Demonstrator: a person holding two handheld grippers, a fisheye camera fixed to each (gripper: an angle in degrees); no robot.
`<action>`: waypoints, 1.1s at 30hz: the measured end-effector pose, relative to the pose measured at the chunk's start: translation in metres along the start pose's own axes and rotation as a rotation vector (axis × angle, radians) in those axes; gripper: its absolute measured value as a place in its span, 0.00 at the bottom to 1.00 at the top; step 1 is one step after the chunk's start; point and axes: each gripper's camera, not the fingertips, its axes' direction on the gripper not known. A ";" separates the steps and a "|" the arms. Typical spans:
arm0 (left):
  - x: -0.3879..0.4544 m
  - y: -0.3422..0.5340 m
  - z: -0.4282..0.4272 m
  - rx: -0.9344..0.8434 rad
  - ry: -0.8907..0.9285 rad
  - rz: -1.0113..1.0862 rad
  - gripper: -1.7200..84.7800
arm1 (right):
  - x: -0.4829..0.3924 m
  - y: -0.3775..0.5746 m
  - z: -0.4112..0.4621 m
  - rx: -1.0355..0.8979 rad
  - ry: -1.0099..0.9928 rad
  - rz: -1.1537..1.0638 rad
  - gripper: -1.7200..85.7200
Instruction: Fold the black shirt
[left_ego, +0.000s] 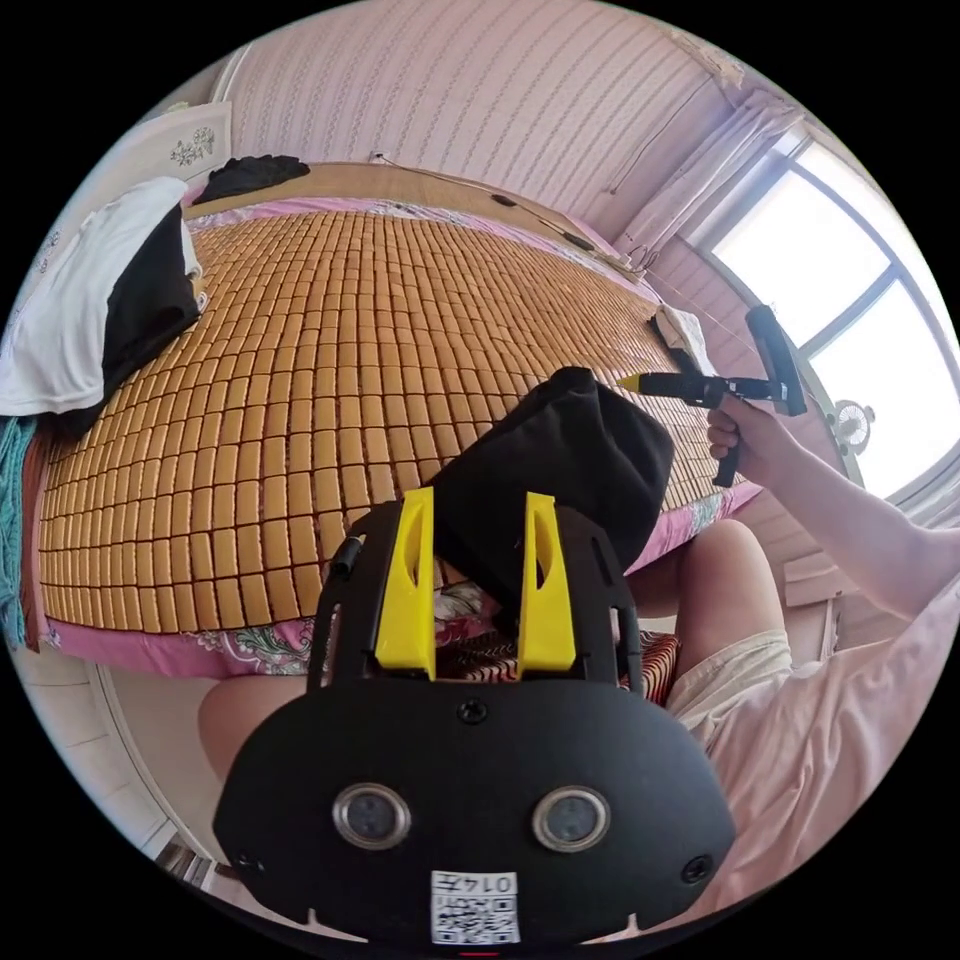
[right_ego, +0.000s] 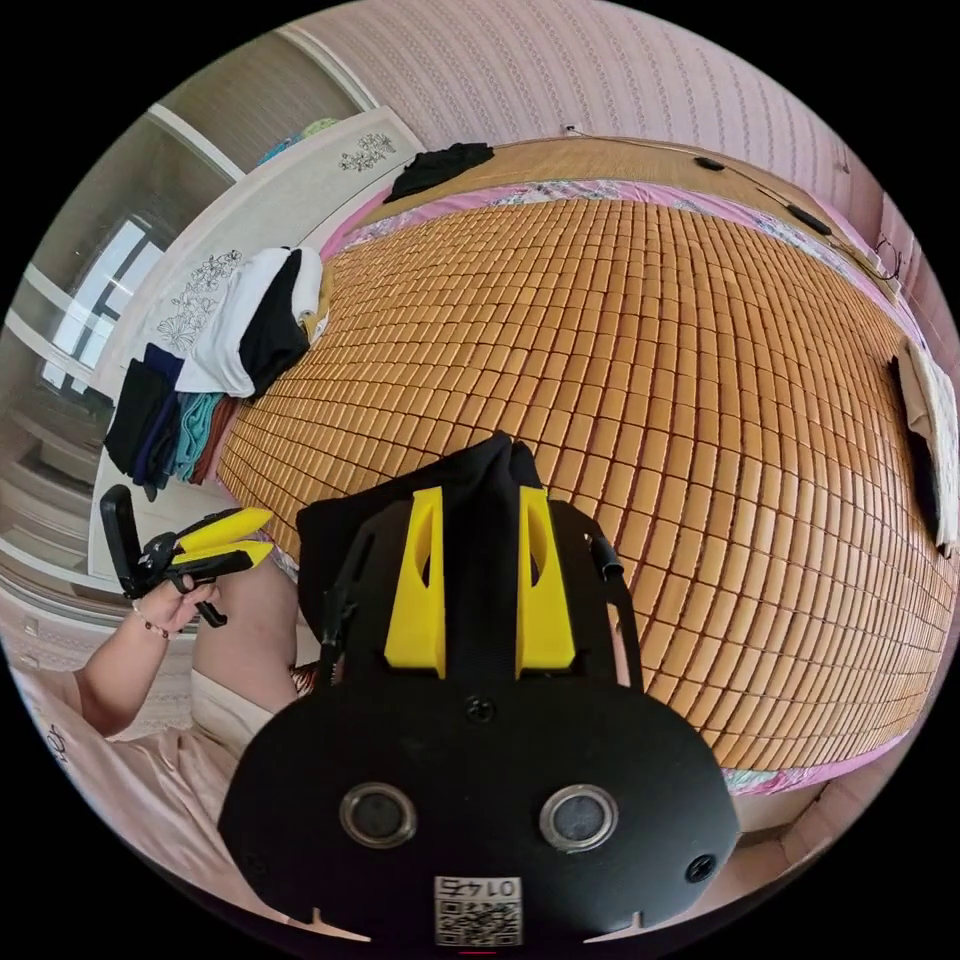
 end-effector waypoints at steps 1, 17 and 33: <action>0.001 -0.008 0.011 -0.026 -0.011 0.001 0.17 | -0.007 -0.010 0.009 -0.030 0.028 -0.016 0.15; 0.007 -0.030 0.048 -0.129 -0.075 0.000 0.03 | -0.020 -0.106 -0.001 0.050 -0.023 0.117 0.05; 0.043 -0.023 0.042 -0.121 -0.182 0.082 0.15 | -0.076 -0.120 0.061 -0.271 0.042 -0.168 0.10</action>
